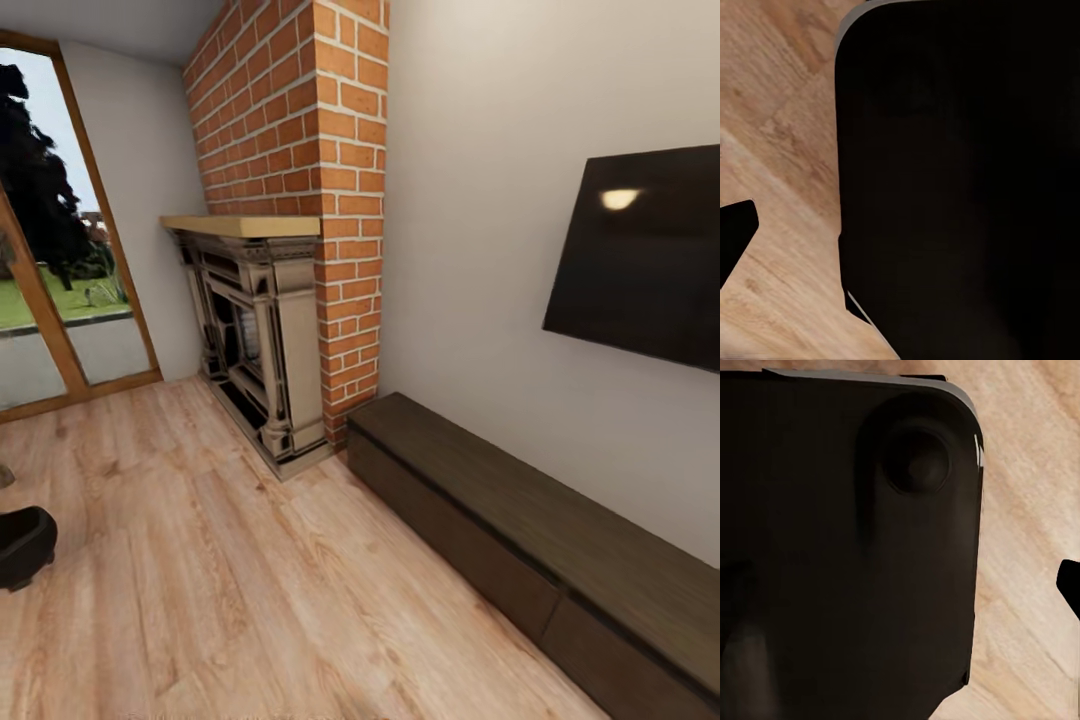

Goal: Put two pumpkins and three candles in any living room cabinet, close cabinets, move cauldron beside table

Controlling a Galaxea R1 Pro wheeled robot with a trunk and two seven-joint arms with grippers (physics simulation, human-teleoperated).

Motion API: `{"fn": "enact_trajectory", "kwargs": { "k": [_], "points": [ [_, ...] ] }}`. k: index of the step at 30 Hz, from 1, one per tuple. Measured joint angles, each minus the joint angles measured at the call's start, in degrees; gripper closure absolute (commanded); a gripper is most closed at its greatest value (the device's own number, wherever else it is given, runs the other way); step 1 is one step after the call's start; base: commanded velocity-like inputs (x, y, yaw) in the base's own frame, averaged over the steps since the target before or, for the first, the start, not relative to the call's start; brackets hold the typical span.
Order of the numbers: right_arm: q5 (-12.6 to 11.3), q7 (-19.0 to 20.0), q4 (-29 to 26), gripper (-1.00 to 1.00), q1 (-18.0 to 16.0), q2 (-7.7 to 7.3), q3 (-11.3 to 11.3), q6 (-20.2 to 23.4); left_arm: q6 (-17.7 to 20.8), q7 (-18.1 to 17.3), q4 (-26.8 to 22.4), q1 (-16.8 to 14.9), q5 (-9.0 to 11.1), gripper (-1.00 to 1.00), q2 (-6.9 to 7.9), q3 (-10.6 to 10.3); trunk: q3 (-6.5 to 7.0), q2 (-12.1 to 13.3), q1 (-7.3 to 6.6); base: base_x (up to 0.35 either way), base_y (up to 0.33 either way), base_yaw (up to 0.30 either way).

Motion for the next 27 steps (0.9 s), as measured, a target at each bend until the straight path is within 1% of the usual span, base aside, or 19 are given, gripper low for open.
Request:
{"fn": "enact_trajectory", "kwargs": {
  "k": [6, 13, 27],
  "points": [
    [0.0, 0.0, -0.1, -1.00, 0.0, 0.00, 0.0, -0.1, 0.0, 0.0, 0.0, 0.0, 0.0, -1.00, 0.00, 0.1, -0.14, 0.0, 0.00, 0.000, 0.140, 0.291],
    [0.1, 0.0, 0.0, -1.00, 0.0, 0.00, 0.0, -2.2, -0.1, 0.0, 0.0, 0.0, 0.0, -1.00, 0.00, 0.1, -0.30, 0.0, 0.00, 0.000, 0.158, 0.291],
    [0.0, 0.0, 0.0, -1.00, 0.0, 0.03, 0.0, -2.5, -0.7, 0.0, 0.0, 0.0, 0.0, -1.00, 0.03, 0.1, -0.64, 0.0, 0.00, 0.000, 0.128, 0.291]
  ]
}}
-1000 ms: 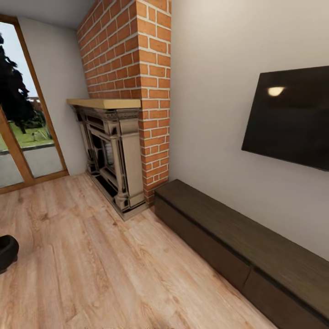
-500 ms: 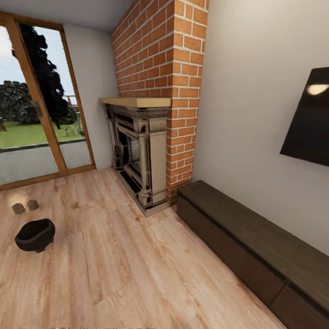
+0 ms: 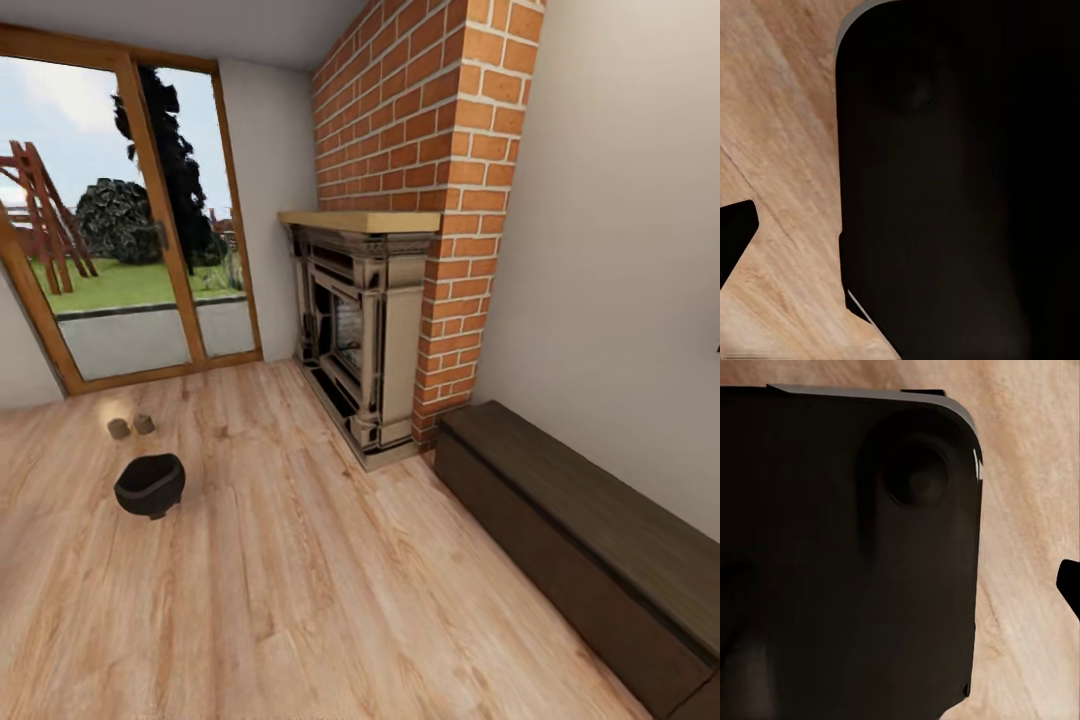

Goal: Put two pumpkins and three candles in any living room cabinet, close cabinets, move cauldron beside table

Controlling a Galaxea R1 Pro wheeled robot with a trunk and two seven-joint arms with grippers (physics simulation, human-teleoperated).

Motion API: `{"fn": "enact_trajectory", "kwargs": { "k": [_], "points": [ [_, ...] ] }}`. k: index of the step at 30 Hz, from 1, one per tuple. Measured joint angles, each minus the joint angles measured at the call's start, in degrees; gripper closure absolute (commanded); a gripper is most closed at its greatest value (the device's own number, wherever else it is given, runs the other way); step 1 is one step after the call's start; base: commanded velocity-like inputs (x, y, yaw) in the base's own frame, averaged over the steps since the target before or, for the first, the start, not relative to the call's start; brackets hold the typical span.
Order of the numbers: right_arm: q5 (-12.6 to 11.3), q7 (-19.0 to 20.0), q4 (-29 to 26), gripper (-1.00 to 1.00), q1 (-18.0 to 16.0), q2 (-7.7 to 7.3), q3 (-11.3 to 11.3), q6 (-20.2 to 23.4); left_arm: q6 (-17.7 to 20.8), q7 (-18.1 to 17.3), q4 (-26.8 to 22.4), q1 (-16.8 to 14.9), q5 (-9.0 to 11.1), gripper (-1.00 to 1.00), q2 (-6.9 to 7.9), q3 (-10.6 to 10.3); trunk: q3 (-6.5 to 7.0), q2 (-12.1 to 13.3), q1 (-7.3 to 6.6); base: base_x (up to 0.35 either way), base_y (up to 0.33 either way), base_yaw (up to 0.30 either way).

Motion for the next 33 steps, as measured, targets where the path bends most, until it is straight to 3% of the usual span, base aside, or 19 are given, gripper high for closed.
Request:
{"fn": "enact_trajectory", "kwargs": {
  "k": [33],
  "points": [
    [0.0, 0.0, -0.2, -1.00, 0.0, -0.12, -0.2, 0.0, -0.1, 0.0, 0.0, 0.0, 0.1, -1.00, 0.31, 0.1, -0.98, 0.0, 0.00, -0.117, 0.191, 0.285]
  ]
}}
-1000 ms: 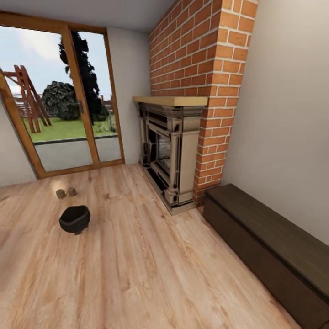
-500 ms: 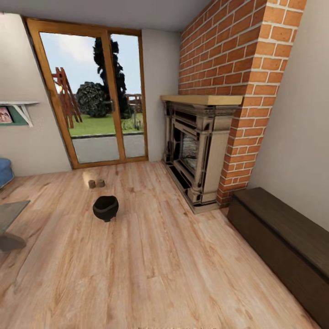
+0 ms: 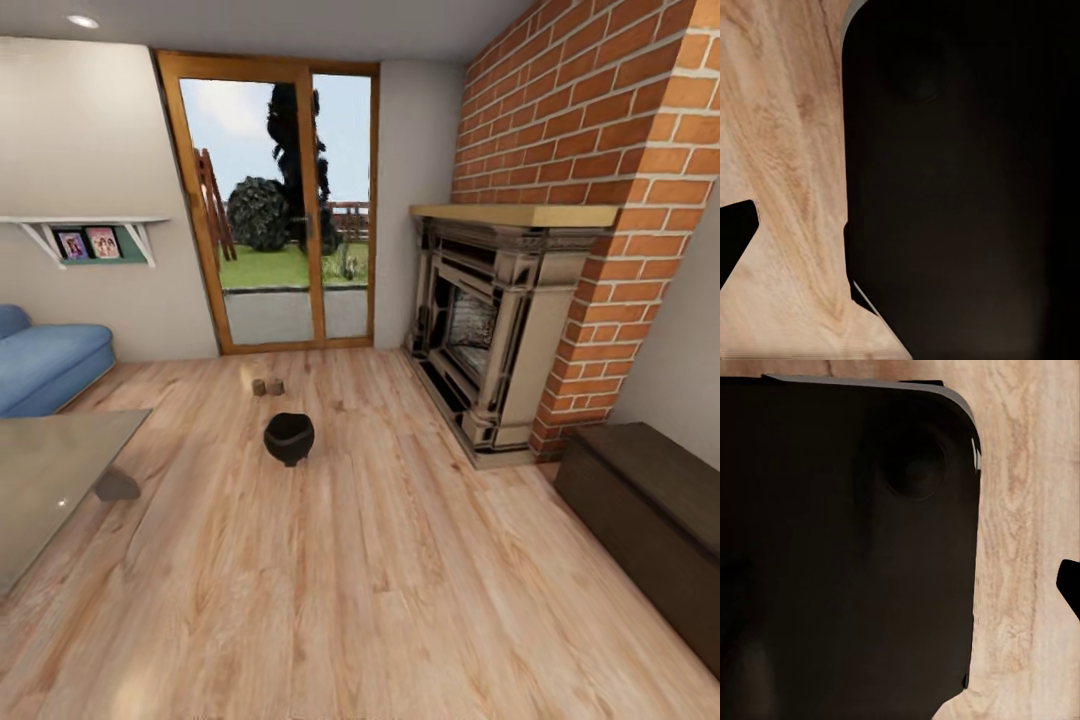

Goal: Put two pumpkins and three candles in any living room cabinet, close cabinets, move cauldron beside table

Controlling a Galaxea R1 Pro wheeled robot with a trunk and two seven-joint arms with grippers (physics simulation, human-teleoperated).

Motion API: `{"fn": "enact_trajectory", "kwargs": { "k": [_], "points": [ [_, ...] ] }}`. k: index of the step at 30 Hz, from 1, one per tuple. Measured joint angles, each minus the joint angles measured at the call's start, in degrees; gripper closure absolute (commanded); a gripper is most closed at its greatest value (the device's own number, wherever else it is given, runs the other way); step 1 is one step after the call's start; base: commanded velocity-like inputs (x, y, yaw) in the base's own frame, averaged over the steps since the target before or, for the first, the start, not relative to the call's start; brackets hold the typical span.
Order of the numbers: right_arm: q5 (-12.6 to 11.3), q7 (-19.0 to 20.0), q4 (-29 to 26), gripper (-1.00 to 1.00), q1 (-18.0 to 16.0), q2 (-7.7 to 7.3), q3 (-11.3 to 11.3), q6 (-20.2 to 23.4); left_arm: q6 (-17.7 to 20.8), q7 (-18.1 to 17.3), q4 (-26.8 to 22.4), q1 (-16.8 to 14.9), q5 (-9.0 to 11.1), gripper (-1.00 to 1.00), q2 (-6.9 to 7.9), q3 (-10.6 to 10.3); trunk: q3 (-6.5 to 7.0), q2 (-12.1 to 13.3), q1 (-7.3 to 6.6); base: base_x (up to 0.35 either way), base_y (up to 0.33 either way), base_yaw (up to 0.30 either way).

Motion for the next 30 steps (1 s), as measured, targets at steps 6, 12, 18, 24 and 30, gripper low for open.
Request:
{"fn": "enact_trajectory", "kwargs": {
  "k": [6, 12, 18, 24, 30],
  "points": [
    [0.1, 0.0, 0.0, -1.00, 0.0, 0.00, 0.1, 0.0, 0.0, 0.0, 0.0, 0.0, 0.0, -1.00, 0.01, 0.0, -0.25, 0.0, -0.01, 0.012, 0.207, 0.210],
    [0.1, 0.0, 0.0, -1.00, 0.0, -0.07, 0.1, 0.0, 0.0, 0.0, 0.0, 0.0, 0.0, -1.00, 0.02, -0.1, -0.30, 0.0, -0.03, 0.197, 0.227, 0.032],
    [0.1, 0.0, 0.0, -1.00, 0.0, -0.09, 0.1, 0.0, 0.0, 0.0, 0.0, 0.0, 0.0, -1.00, 0.03, -0.1, -0.31, 0.0, -0.03, 0.259, 0.232, 0.003],
    [0.1, 0.0, 0.0, -1.00, 0.0, -0.02, 0.1, 0.0, 0.0, 0.0, 0.0, 0.0, 0.0, -1.00, 0.07, -0.1, -0.31, 0.0, -0.03, 0.276, 0.220, 0.000],
    [0.2, 0.5, 0.1, -1.00, 0.0, 0.02, 0.1, 0.0, 0.0, 0.0, 0.0, 0.0, 0.0, -1.00, 0.03, -0.2, -0.31, 0.0, -0.04, 0.298, 0.145, 0.000]
  ]
}}
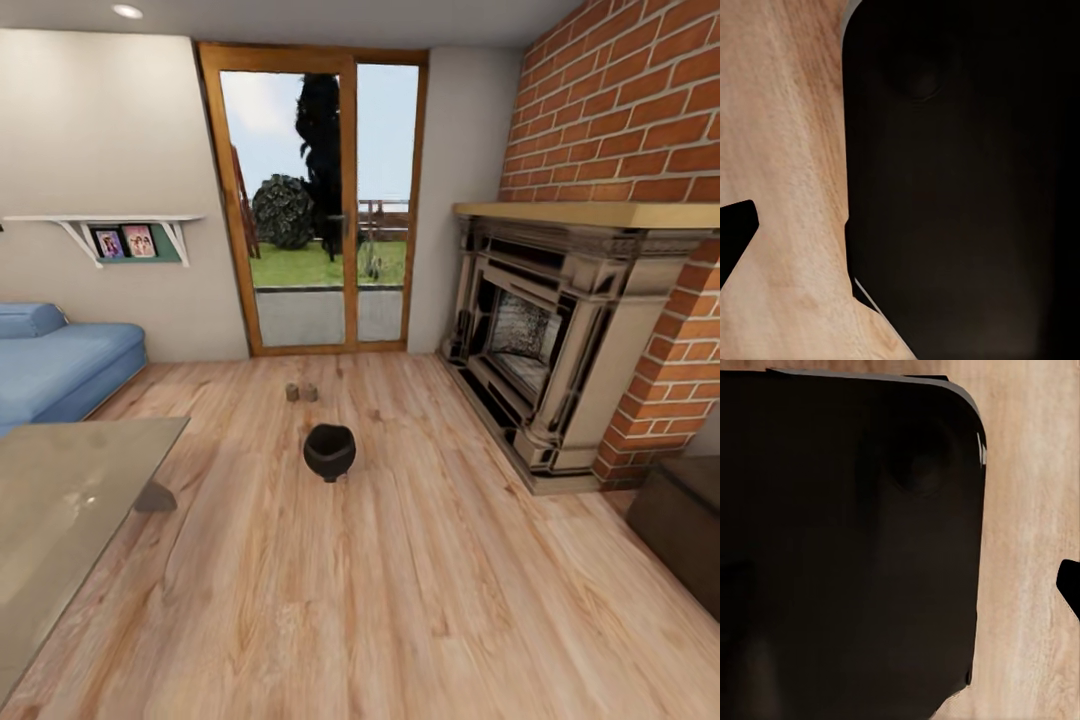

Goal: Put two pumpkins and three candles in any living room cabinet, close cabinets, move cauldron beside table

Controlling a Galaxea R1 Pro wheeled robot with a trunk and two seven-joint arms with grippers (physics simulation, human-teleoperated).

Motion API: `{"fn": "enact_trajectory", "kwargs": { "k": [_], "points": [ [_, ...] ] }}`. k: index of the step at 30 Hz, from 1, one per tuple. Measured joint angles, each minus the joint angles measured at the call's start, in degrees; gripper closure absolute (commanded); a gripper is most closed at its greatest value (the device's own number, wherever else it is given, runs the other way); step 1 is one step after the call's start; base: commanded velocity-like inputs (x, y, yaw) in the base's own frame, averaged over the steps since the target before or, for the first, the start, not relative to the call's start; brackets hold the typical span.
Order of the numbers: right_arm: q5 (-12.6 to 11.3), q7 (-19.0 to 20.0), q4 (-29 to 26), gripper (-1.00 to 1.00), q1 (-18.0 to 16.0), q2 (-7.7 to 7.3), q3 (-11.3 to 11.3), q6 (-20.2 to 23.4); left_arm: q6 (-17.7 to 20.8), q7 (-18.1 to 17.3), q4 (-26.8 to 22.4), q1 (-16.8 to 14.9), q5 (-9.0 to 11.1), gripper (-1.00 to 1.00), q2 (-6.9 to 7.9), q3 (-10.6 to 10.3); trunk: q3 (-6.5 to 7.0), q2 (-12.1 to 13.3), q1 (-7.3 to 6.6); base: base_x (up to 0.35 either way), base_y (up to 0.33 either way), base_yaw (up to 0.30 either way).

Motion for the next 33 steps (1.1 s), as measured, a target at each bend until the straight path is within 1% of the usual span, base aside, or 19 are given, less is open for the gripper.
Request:
{"fn": "enact_trajectory", "kwargs": {
  "k": [5, 11, 19, 23, 26, 33],
  "points": [
    [0.0, 0.3, 0.0, -1.00, 0.0, 0.06, 0.0, 0.0, -0.5, 0.0, 0.0, 0.0, 0.0, -1.00, 0.00, -0.1, 0.00, 0.0, 0.00, 0.327, 0.014, 0.000],
    [-0.1, 0.4, 0.0, -1.00, 0.0, 0.00, 0.0, -0.1, -1.1, 0.3, 0.0, 0.0, 0.0, -1.00, -0.01, -0.1, 0.00, 0.0, 0.00, 0.331, -0.081, 0.034],
    [-0.1, 0.4, -0.1, -1.00, 0.0, -0.01, 0.0, -0.1, -1.1, 0.5, 0.0, 0.0, 0.0, -1.00, -0.04, -0.1, 0.00, 0.0, 0.00, 0.323, -0.145, 0.238],
    [0.0, 0.5, -0.1, -1.00, 0.0, -0.01, 0.1, -0.1, -1.2, 0.6, 0.0, 0.0, 0.1, -1.00, -0.02, -0.1, 0.00, 0.0, 0.00, 0.324, -0.037, 0.261],
    [0.0, 0.5, -0.1, -1.00, 0.0, 0.02, 0.1, -0.2, -1.2, 0.6, -0.1, 0.0, 0.0, -1.00, -0.01, -0.1, 0.00, 0.0, 0.00, 0.326, -0.007, 0.098],
    [0.1, 0.4, -0.1, -1.00, 0.0, 0.01, 0.1, -3.3, -1.2, 0.6, -0.1, 0.0, 0.0, -1.00, 0.00, -0.1, 0.00, 0.0, 0.00, 0.322, -0.044, 0.013]
  ]
}}
